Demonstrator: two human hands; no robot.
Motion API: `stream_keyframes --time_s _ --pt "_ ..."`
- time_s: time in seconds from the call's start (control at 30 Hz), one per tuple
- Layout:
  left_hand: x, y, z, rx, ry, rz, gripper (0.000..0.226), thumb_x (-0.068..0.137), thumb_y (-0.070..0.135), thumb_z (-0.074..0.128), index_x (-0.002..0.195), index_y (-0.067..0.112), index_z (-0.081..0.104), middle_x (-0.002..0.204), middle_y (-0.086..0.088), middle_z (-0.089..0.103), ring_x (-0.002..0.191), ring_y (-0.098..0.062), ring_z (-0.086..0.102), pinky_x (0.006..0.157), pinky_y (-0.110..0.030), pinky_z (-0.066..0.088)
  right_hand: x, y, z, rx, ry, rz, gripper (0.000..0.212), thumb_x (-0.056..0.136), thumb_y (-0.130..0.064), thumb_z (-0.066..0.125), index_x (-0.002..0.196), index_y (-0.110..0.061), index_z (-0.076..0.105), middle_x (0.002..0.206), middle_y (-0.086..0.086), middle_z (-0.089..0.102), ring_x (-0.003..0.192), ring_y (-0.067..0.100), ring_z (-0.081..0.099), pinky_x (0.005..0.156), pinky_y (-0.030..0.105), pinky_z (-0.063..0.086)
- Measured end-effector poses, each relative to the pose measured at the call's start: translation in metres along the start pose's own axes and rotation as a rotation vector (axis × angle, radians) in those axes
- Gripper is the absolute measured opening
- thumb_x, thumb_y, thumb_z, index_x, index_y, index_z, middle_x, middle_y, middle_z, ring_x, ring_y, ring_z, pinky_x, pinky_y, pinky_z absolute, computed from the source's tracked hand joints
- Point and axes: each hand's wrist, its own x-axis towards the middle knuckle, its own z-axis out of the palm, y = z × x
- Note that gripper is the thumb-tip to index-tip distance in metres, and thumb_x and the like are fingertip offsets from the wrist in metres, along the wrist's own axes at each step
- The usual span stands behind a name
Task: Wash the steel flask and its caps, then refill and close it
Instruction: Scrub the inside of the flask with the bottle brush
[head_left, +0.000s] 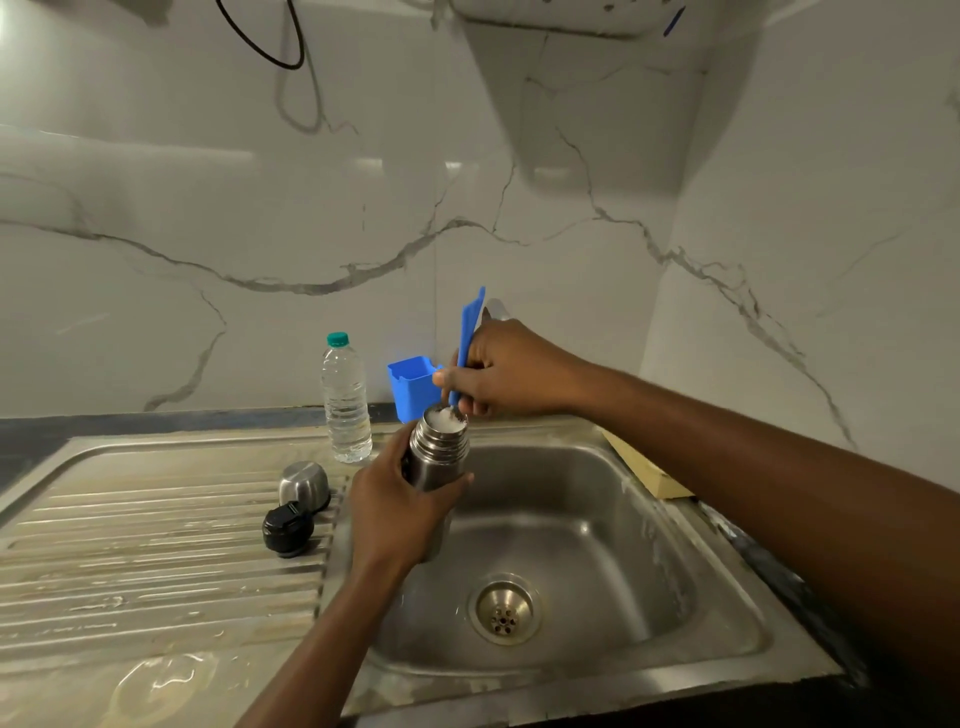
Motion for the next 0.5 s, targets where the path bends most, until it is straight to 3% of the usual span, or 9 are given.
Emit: stream_keyframes --time_s 0.17,0.37,0.5 --pt "0.003 -0.006 -0.002 0.021 0.006 -0.019 0.071 0.063 0.030 0.099 0.116 0.054 0.058 0.094 0.037 0.066 0.091 0.019 0.063 0.080 -0.019 0.052 0.006 -0.007 -0.023 0.064 0.073 -0.002 0.034 0.104 -0.033 0.061 0.086 -0.010 0.079 0.072 0.001 0.077 0.061 0.009 0.071 0.075 0.029 0.062" --pt "0.001 -0.003 0.000 0.054 -0.006 -0.006 0.071 0.064 0.033 0.098 0.121 0.049 0.060 0.094 0.033 0.068 0.092 0.015 0.064 0.077 -0.018 0.050 0.001 0.000 0.008 -0.054 -0.045 0.006 0.038 0.104 -0.035 0.060 0.083 -0.009 0.078 0.072 0.000 0.077 0.066 0.009 0.073 0.070 0.020 0.055" --pt "0.004 -0.006 -0.003 0.042 0.008 -0.026 0.072 0.062 0.031 0.099 0.117 0.052 0.058 0.093 0.035 0.067 0.091 0.018 0.063 0.077 -0.018 0.049 0.006 -0.006 -0.015 0.041 0.013 0.009 0.036 0.104 -0.033 0.061 0.088 -0.007 0.079 0.073 0.002 0.078 0.063 0.008 0.072 0.072 0.020 0.057"
